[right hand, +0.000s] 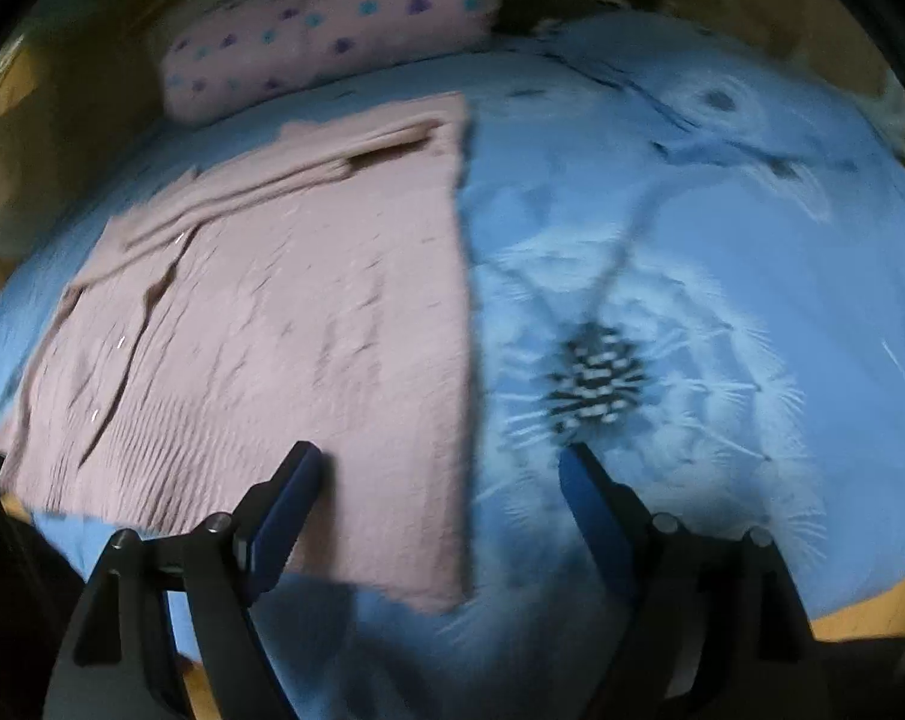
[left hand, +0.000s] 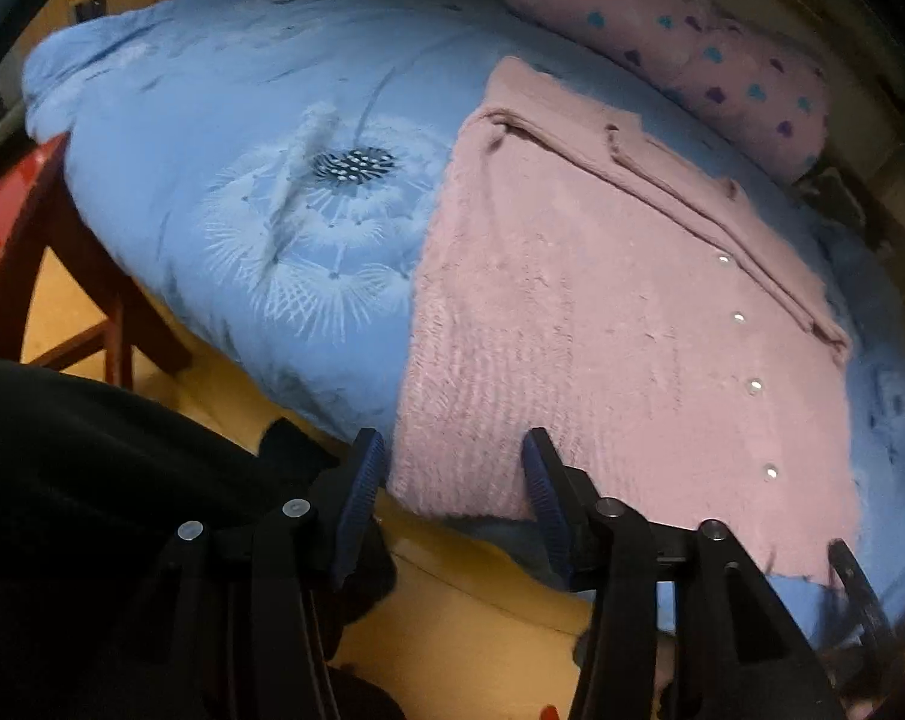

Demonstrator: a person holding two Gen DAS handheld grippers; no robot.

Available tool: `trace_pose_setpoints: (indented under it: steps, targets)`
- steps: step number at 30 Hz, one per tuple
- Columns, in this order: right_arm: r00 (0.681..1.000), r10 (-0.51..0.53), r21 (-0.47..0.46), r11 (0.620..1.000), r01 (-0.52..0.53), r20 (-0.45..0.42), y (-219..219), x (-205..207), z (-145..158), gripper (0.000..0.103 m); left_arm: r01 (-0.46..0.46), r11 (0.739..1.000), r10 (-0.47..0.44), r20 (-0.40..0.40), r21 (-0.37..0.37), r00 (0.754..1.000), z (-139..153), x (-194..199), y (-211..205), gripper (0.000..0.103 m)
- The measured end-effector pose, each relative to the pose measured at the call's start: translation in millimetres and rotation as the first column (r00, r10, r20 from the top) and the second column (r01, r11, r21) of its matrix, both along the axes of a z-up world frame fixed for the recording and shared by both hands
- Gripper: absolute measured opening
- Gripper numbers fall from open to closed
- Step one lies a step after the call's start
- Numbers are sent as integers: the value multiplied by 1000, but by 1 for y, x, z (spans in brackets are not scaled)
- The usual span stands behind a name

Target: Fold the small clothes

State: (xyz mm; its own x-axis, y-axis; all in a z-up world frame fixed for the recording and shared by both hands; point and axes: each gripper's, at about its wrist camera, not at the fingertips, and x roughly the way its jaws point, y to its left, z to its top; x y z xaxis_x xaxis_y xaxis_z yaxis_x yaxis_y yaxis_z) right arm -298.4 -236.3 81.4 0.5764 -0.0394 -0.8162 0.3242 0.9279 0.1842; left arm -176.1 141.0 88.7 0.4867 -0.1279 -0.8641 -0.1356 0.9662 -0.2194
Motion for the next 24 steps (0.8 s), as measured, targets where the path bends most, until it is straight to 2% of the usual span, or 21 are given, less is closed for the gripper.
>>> trace_pose_setpoints:
  steps: [2, 4, 6, 8, 9, 10, 12, 13, 15, 17, 18, 22, 24]
  targets:
    - [1000, 16, -24, 1000, -16, 6, 3, -1, -3, 85, -35, 999, 35, 17, 9, 999, -3, 3, 3, 38]
    - [1000, 14, -35, 999, -14, 6, 5, 1, -5, 85, -48, 998, 47, 9, 37, 999, -11, 9, 3, 50]
    - [1000, 8, -33, 999, -7, 8, 4, 2, -5, 85, -47, 997, 47, 14, 56, 999, -14, 10, 2, 55]
    - [1000, 2, -36, 999, -1, 15, 7, 0, -5, 85, -47, 997, 47, 19, 53, 999, -14, 11, 2, 55]
    - [1000, 2, -44, 999, -1, 18, 9, -1, -5, 85, -45, 998, 44, 12, 44, 999, -13, 9, 3, 49]
    - [1000, 4, -56, 998, -3, 19, 11, 0, -5, 85, -44, 999, 44, 5, 23, 999, -11, 8, 4, 35]
    - [1000, 12, -76, 997, -10, 24, 14, -2, -6, 85, -45, 998, 45, -1, -32, 999, -6, 2, 5, 15]
    - [1000, 13, -83, 996, -11, 27, 14, -3, -6, 83, -37, 999, 38, 6, -35, 999, -4, -1, 5, 8]
    - [1000, 3, -85, 996, 0, 31, 12, -7, -4, 71, -25, 999, 25, 15, -33, 1000, 1, -5, 6, 1]
    - [999, -13, -72, 997, 16, 38, 6, -10, 1, 17, -29, 998, 30, 20, -63, 999, 7, -9, 10, 0]
    - [999, 2, -28, 1000, -1, 38, 3, -10, 2, 11, -25, 995, 28, 27, -98, 999, 12, -13, 13, 0]
    - [999, 27, 5, 1000, -27, 37, 2, -9, 5, 9, 39, 967, -6, 131, -251, 991, 33, -22, 27, 0]
    - [998, 19, 60, 998, -22, 53, -3, -10, 7, 9, 90, 921, -17, 192, -380, 981, 43, -25, 37, 0]
